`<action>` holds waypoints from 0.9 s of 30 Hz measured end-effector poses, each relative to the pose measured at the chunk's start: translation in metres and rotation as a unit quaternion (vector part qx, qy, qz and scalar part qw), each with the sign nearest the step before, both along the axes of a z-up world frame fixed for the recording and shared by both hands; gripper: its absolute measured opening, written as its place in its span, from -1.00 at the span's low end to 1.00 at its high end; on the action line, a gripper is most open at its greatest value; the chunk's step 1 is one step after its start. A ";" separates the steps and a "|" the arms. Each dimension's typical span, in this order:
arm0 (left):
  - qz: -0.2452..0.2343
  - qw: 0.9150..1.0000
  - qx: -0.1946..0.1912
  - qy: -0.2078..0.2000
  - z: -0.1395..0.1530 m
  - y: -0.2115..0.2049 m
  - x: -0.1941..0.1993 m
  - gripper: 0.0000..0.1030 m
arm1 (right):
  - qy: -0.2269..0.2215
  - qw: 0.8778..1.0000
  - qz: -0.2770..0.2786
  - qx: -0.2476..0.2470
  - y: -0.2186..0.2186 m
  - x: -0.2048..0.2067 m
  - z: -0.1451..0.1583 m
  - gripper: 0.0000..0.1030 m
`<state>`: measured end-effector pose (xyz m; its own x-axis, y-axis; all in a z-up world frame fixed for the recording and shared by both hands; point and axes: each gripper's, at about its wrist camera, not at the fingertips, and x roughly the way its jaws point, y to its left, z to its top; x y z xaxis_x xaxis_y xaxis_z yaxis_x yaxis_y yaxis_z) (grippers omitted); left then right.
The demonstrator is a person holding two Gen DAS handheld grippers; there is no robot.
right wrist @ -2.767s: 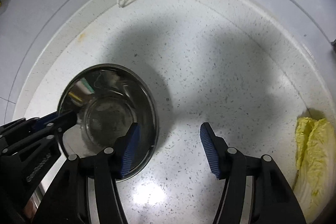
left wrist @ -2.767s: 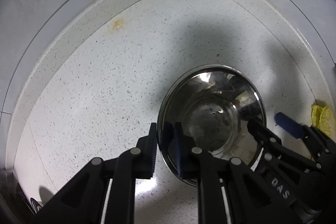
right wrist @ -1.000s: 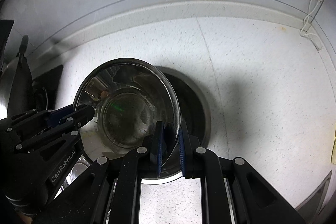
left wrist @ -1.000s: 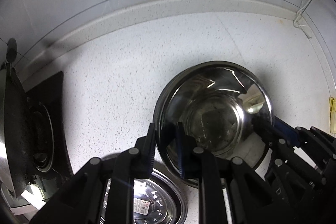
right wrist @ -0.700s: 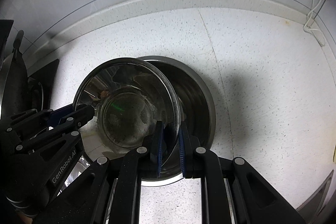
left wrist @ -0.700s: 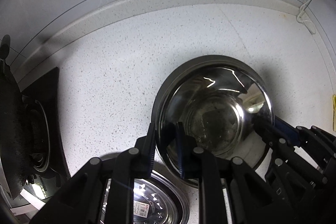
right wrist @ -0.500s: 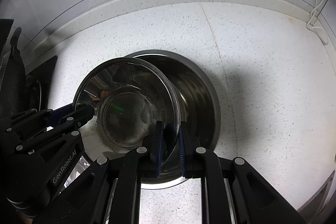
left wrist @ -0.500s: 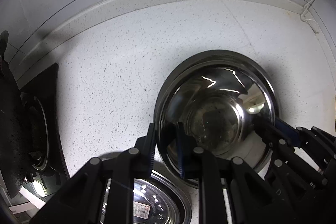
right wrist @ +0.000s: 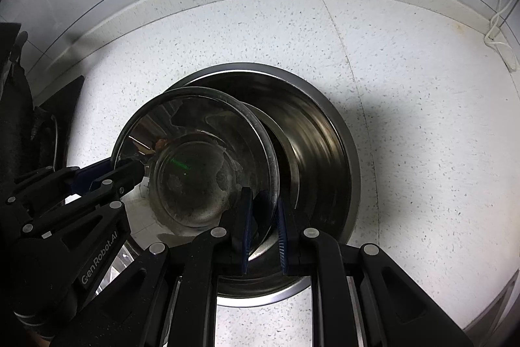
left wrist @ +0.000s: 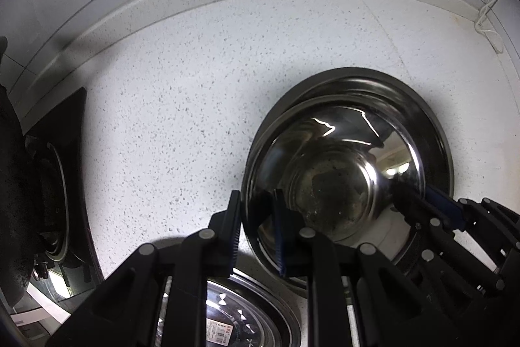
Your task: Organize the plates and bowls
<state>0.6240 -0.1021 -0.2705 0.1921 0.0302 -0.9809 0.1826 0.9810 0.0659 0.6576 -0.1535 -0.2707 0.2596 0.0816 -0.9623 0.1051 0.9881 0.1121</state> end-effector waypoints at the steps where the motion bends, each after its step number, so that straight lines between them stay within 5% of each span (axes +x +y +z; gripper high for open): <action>1: -0.001 1.000 0.002 -0.003 -0.001 0.000 0.000 -0.66 | 0.002 1.000 0.001 -0.001 0.001 0.001 -0.002 -0.76; 7: -0.008 1.000 0.008 -0.002 -0.005 -0.005 0.002 -0.60 | 0.000 1.000 0.001 0.001 0.000 0.005 -0.002 -0.73; 11: -0.006 1.000 -0.021 0.012 0.003 0.002 0.005 -0.58 | -0.015 1.000 0.001 0.010 -0.007 -0.002 0.012 -0.15; 19: 0.007 0.998 -0.056 0.002 0.026 0.020 0.011 -0.58 | -0.049 0.999 -0.011 0.011 -0.038 -0.013 0.050 -0.03; 27: 0.035 0.997 -0.069 0.028 0.008 0.031 0.023 -0.58 | -0.025 0.999 -0.033 0.003 -0.059 -0.017 0.029 -0.03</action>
